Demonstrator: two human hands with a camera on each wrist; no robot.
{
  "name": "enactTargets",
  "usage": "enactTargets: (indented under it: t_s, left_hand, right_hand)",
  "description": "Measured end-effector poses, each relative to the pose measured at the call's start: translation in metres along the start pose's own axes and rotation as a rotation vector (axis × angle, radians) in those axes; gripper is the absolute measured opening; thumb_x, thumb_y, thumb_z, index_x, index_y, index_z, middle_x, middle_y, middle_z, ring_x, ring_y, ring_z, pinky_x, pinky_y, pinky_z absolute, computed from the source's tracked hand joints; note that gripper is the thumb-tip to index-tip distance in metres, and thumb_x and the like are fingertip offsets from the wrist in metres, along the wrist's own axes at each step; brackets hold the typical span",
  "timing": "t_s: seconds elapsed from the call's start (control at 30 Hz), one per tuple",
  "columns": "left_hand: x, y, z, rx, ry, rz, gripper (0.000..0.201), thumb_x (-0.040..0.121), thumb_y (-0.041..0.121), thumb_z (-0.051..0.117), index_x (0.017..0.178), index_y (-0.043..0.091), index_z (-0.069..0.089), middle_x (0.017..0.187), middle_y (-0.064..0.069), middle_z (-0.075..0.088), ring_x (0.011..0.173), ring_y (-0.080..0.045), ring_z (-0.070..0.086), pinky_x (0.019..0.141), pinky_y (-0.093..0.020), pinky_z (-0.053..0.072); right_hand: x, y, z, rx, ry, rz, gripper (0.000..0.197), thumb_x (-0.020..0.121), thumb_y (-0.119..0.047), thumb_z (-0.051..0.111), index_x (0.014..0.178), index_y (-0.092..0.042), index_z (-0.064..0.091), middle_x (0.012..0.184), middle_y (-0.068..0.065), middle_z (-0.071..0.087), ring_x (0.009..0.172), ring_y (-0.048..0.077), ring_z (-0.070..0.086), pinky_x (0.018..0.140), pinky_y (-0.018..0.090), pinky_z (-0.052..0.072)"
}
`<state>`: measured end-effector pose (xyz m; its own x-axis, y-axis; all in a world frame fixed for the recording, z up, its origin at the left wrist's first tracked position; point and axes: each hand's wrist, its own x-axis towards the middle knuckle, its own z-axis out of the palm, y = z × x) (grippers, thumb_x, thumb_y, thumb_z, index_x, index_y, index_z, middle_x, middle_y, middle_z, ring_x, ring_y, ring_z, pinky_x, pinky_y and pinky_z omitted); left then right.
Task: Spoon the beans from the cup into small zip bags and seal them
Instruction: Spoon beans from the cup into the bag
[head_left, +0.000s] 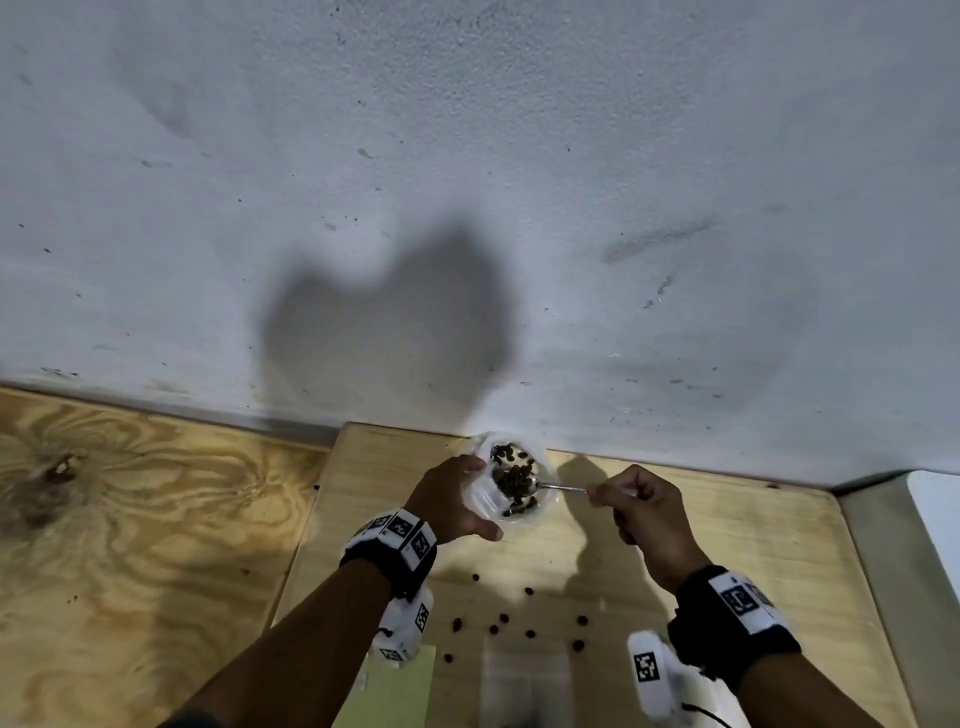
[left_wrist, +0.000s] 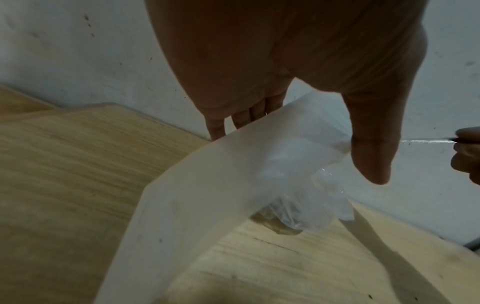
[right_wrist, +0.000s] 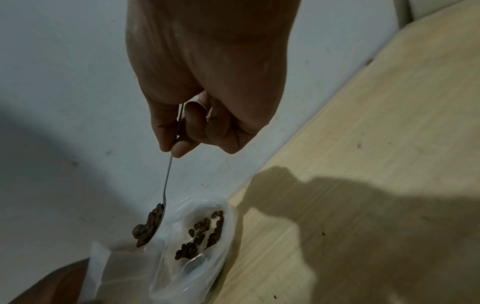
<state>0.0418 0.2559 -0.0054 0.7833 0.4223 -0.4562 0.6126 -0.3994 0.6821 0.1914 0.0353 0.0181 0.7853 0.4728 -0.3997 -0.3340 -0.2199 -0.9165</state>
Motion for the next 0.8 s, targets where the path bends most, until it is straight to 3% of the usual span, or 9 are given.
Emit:
enactTargets:
  t_s: [0.07,0.13,0.27,0.4,0.53,0.67,0.8]
  left_hand:
    - [0.0,0.001,0.0,-0.002,0.005,0.006,0.098,0.053,0.034,0.094,0.138,0.02,0.047,0.14,0.003,0.051,0.126,-0.016,0.048,0.1,-0.024,0.04]
    - [0.0,0.002,0.0,0.004,0.001,0.005,0.094,0.055,0.032,0.093,0.136,0.019,0.048,0.136,0.003,0.053,0.122,-0.016,0.051,0.095,-0.022,0.041]
    - [0.0,-0.001,-0.002,-0.029,0.0,-0.025,0.095,0.053,0.033,0.094,0.136,0.019,0.048,0.135,0.004,0.054,0.117,-0.014,0.052,0.09,-0.021,0.041]
    - [0.002,-0.004,-0.004,-0.032,-0.004,-0.046,0.097,0.052,0.037,0.094,0.136,0.021,0.048,0.136,0.003,0.054,0.119,-0.015,0.053,0.093,-0.023,0.044]
    - [0.002,-0.007,-0.001,0.002,-0.007,-0.02,0.101,0.051,0.038,0.094,0.138,0.019,0.047,0.14,0.001,0.051,0.125,-0.017,0.05,0.103,-0.03,0.044]
    - [0.003,-0.01,0.004,0.037,-0.012,0.002,0.103,0.049,0.04,0.094,0.138,0.023,0.045,0.142,0.005,0.049,0.127,-0.014,0.048,0.107,-0.031,0.041]
    - [0.005,-0.015,0.007,0.002,-0.002,0.014,0.102,0.046,0.037,0.095,0.134,0.024,0.047,0.137,0.006,0.053,0.123,-0.013,0.051,0.104,-0.032,0.044]
  right_hand:
    - [-0.001,-0.003,0.01,-0.096,0.001,-0.096,0.02,0.076,0.005,0.077,0.07,0.002,0.058,0.047,-0.008,0.049,0.043,0.009,0.039,0.042,0.02,0.032]
    - [-0.002,-0.006,0.02,-0.209,-0.014,-0.226,0.025,0.074,0.001,0.082,0.067,-0.001,0.057,0.055,-0.002,0.059,0.052,0.006,0.051,0.052,0.016,0.041]
    - [-0.002,-0.014,0.026,-0.34,-0.037,-0.372,0.027,0.076,-0.004,0.083,0.067,-0.011,0.059,0.064,0.004,0.063,0.059,0.01,0.054,0.059,0.018,0.045]
    - [0.006,-0.024,0.007,-0.242,0.075,-0.351,0.025,0.074,0.004,0.08,0.067,-0.001,0.057,0.067,0.022,0.059,0.059,0.014,0.052,0.058,0.02,0.044]
    - [0.015,-0.008,-0.005,-0.31,0.08,-0.271,0.026,0.074,0.008,0.078,0.067,0.004,0.053,0.065,0.012,0.057,0.057,0.007,0.05,0.058,0.017,0.043]
    - [0.017,0.021,0.003,-0.378,0.098,-0.281,0.041,0.076,0.007,0.077,0.063,-0.013,0.044,0.062,0.0,0.054,0.058,0.006,0.048,0.059,0.019,0.042]
    - [0.012,0.04,0.015,-0.342,0.089,-0.248,0.042,0.078,0.004,0.076,0.061,-0.017,0.045,0.06,-0.003,0.053,0.056,0.007,0.046,0.057,0.02,0.041]
